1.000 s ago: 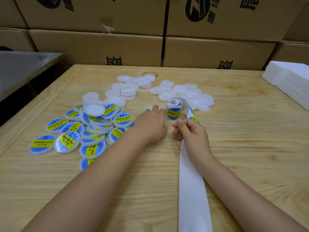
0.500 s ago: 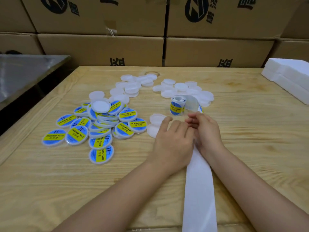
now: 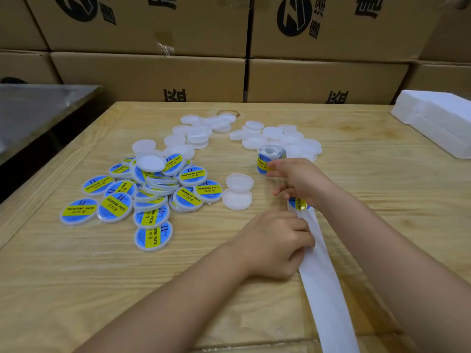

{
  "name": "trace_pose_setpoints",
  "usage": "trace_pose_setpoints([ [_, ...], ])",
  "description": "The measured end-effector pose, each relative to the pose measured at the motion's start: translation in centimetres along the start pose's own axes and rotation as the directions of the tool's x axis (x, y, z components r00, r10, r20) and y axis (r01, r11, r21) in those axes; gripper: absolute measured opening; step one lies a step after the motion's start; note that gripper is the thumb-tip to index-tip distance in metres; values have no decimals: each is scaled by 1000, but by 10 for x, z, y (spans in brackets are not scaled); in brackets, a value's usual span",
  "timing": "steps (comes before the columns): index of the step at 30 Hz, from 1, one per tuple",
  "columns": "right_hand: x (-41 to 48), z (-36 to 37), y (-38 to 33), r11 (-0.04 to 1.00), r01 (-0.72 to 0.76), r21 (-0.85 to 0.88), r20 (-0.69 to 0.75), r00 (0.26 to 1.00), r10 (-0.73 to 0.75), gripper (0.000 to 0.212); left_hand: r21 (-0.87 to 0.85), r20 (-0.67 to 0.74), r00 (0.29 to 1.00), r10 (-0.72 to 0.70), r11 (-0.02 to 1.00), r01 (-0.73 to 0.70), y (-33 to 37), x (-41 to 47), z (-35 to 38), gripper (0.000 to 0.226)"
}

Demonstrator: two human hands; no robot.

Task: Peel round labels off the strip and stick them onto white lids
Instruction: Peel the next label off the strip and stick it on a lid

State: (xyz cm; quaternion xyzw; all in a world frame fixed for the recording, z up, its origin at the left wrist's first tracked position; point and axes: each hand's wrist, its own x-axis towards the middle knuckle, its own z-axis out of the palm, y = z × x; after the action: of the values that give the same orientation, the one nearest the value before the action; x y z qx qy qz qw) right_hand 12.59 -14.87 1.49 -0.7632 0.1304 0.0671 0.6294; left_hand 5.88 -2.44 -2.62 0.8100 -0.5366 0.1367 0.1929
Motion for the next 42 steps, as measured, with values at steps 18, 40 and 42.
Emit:
trace_pose_setpoints([
  [18,1,-12,-18,907,279,-317,-22,954,-301,9,-20,-110,991,-77,997,75,-1,1,0,11],
  [40,-36,-27,30,368,236,-899,106,935,-339,32,-113,-67,860,-505,861,497,-26,8,11,50],
  [42,-37,-28,28,371,221,-902,84,933,-351,30,-38,-11,866,-499,866,499,-29,9,15,51],
])
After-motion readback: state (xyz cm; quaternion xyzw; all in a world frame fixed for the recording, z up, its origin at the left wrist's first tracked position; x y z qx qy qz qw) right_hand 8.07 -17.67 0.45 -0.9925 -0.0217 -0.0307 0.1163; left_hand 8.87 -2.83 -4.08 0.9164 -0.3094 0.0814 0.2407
